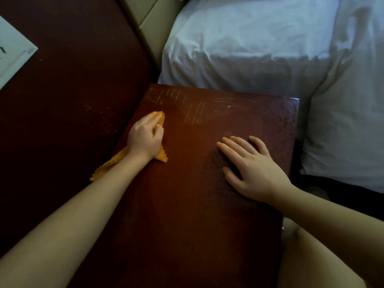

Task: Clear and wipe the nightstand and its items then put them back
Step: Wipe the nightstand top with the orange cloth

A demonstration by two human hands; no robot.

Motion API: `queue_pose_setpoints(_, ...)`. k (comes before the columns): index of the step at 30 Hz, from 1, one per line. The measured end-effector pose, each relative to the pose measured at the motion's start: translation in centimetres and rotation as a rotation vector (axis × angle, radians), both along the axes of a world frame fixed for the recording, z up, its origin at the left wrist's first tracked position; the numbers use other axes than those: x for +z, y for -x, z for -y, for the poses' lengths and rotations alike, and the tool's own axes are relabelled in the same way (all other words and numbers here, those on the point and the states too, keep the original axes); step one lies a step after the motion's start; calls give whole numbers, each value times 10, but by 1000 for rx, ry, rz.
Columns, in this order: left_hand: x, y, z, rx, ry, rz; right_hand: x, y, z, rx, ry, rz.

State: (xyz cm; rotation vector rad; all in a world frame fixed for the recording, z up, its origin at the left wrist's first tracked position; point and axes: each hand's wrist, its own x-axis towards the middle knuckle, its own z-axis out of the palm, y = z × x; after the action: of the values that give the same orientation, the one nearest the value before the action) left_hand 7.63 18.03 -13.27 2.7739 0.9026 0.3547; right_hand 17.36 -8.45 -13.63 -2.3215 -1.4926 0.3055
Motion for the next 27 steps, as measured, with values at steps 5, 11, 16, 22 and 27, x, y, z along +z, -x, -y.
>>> queue_pose_setpoints(5,-3,-28,16,96,-4,47,1,1,0,-1,4,3)
queue_pose_setpoints(11,-6,-15,53,-149,17,8,1,1,0,-3,14,2)
queue_pose_setpoints(16,2,20,36,-278,34,-26,3,2,0,1,2,1)
queue_pose_setpoints(22,-1,-12,20,117,30,27,2,1,0,2,12,-1)
queue_pose_setpoints(27,-6,-33,53,-1,25,65,2,2,0,-4,10,-1)
